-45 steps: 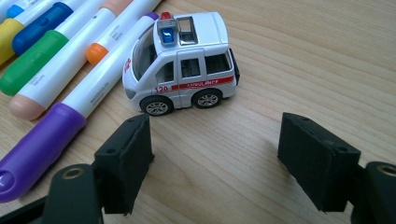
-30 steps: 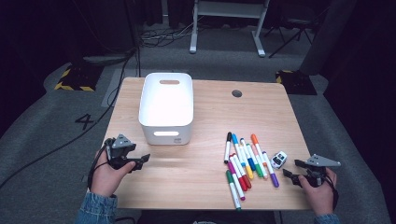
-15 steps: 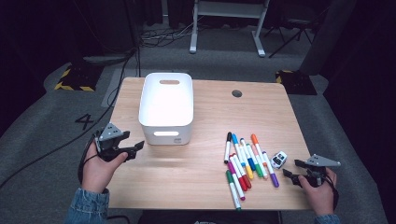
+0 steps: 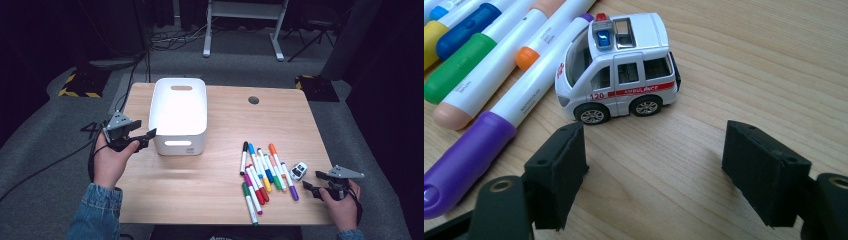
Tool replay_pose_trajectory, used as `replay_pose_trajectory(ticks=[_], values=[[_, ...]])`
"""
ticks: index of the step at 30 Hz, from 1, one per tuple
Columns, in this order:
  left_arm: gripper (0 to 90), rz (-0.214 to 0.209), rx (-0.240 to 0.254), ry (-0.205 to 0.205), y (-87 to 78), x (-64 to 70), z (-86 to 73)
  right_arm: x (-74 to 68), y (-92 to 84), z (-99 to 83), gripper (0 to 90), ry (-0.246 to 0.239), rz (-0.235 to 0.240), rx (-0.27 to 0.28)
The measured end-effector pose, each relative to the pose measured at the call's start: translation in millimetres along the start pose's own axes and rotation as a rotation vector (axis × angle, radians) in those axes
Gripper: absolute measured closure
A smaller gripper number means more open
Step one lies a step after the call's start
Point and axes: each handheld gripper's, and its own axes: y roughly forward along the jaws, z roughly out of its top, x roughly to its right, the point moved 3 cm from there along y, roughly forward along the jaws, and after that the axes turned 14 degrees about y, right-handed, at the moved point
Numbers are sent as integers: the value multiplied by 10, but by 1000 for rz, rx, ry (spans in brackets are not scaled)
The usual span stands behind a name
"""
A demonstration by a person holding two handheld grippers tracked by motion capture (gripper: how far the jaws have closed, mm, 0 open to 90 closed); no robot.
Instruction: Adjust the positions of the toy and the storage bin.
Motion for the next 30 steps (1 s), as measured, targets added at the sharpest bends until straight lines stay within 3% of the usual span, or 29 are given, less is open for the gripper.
replay_pose_trajectory(ticks=[6, 13, 16, 23, 30], values=[[411, 22, -1, -7, 195, -82, -71, 0, 0, 0, 257, 0, 0, 0], [398, 5, 7, -35, 385, -74, -67, 0, 0, 0, 257, 0, 0, 0], [426, -5, -21, -36, 442, -77, -62, 0, 0, 0, 257, 0, 0, 0], [469, -16, -17, -29, 423, -69, -67, 0, 0, 0, 257, 0, 0, 1], [471, -25, -24, -19, 310, 158, -88, 0, 0, 0, 257, 0, 0, 0]])
